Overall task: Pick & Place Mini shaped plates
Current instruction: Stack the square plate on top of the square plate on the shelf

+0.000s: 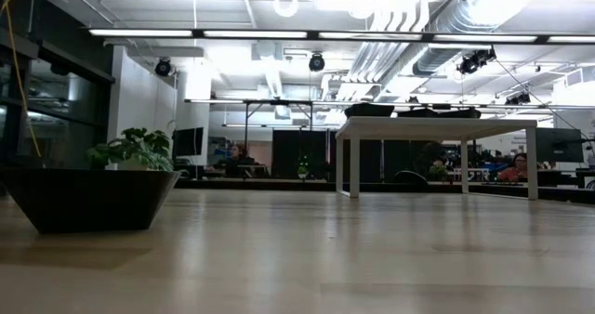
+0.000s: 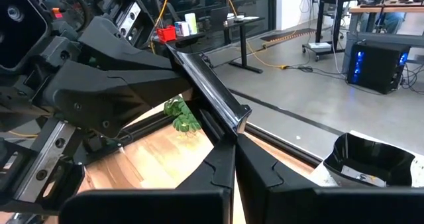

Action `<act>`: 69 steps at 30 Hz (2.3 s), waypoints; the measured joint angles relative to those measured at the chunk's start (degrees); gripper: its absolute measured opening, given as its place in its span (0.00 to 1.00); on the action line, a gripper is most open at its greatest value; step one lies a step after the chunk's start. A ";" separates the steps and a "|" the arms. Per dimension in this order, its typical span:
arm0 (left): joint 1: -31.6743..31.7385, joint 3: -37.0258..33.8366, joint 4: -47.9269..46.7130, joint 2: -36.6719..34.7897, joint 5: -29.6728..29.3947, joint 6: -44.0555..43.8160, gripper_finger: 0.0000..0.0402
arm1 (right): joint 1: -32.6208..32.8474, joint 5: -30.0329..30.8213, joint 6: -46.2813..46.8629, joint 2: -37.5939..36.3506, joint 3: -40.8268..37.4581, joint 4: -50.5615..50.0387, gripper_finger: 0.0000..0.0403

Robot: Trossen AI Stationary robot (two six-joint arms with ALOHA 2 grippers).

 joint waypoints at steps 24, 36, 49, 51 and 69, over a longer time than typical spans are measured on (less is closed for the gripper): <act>0.00 -0.02 -0.34 -0.07 2.99 1.93 0.22 | -0.15 2.56 2.58 0.00 0.00 -0.33 0.00; -0.04 -0.06 -0.98 -2.08 -1.22 5.88 0.22 | -3.41 0.96 4.04 -0.54 0.00 -1.70 0.00; 0.57 -0.07 -17.45 -9.99 -1.73 7.54 0.22 | -10.47 0.77 18.40 -8.59 0.00 -16.31 0.00; 1.41 -0.04 -20.22 -10.66 0.78 7.14 0.22 | -12.16 -0.61 22.41 -9.85 0.00 -19.65 0.00; 17.06 -0.04 -25.46 -11.82 42.43 0.77 0.22 | -35.93 -26.99 37.99 -13.14 0.00 -36.90 0.00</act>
